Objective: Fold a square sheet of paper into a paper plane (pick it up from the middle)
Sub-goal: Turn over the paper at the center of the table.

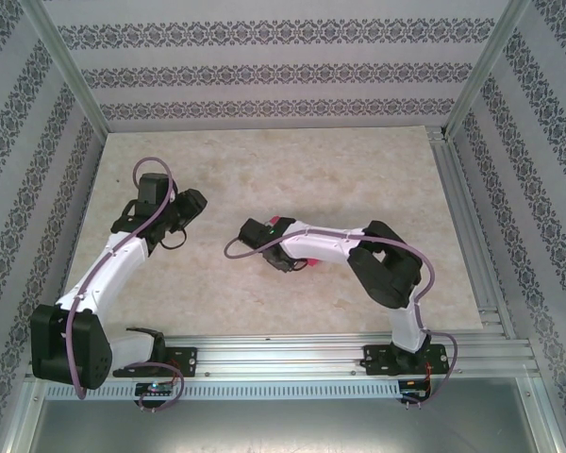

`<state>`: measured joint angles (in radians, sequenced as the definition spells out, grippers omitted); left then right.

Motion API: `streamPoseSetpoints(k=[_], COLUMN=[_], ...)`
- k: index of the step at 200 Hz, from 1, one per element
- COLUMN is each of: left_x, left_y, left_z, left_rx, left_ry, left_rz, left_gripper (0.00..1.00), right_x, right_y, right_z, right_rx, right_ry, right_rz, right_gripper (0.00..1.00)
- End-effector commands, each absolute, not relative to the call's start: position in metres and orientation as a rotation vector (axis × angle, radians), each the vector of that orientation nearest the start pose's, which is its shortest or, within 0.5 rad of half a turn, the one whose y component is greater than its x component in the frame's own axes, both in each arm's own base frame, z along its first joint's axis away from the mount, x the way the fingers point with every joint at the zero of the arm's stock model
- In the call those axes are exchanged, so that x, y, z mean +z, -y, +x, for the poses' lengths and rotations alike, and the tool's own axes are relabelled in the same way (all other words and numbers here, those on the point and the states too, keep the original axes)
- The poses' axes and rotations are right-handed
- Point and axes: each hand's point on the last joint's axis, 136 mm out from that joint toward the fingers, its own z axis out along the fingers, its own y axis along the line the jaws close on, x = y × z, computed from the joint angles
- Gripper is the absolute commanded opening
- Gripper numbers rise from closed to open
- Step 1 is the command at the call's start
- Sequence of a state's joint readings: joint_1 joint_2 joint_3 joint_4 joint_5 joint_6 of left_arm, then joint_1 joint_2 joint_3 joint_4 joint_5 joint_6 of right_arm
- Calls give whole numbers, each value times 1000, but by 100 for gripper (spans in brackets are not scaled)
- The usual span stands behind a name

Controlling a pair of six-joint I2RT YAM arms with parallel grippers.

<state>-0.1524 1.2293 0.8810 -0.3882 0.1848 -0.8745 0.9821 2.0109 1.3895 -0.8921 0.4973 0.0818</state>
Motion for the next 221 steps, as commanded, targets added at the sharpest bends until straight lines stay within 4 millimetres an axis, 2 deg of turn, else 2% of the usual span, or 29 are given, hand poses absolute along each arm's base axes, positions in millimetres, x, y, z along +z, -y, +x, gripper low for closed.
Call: streamPoseSetpoints(k=[1,19,43,55,72,89,104,111,135,162,174,193,221], left_x=[179,178,174,174,178,182,181,179,155,134,123,99,69], left_y=[84,89,94,97,107,121,143,158,208,260,274,291,293], left_z=[354,356,355,355,355,358,358,356,346,344,349,355,358], left_rx=[-741,-772,-802,-820,-888,-956,-1039,-1073,-1106,-1155,-1142,-1125,-1055], left_ry=[-2264,-2274,-2297,-2302,-2295,-2303,-2341,-2371,-2500,-2576,-2604,-2682,-2763], left_rz=[-777,-759,-742,-725,-660,-582,-496,-446,-315,-206,-193,-182,-202], left_gripper=[49,49,49,49,50,55,56,57,55,48,47,39,37], right_x=[33,27,18,24,45,79,107,112,102,82,74,61,45], right_y=[-291,-301,-308,-310,-319,-322,-311,-298,-249,-215,-205,-195,-186], right_z=[267,260,253,252,251,257,266,272,285,286,287,291,296], right_rx=[-473,-340,-94,48,300,493,624,664,816,868,854,840,822], right_ry=[-2575,-2636,-2759,-2779,-2778,-2707,-2633,-2618,-2606,-2631,-2650,-2679,-2713], right_rz=[-1123,-1070,-966,-897,-803,-694,-546,-441,-52,209,291,371,426], right_gripper=[34,43,44,44,46,48,50,51,51,51,52,51,53])
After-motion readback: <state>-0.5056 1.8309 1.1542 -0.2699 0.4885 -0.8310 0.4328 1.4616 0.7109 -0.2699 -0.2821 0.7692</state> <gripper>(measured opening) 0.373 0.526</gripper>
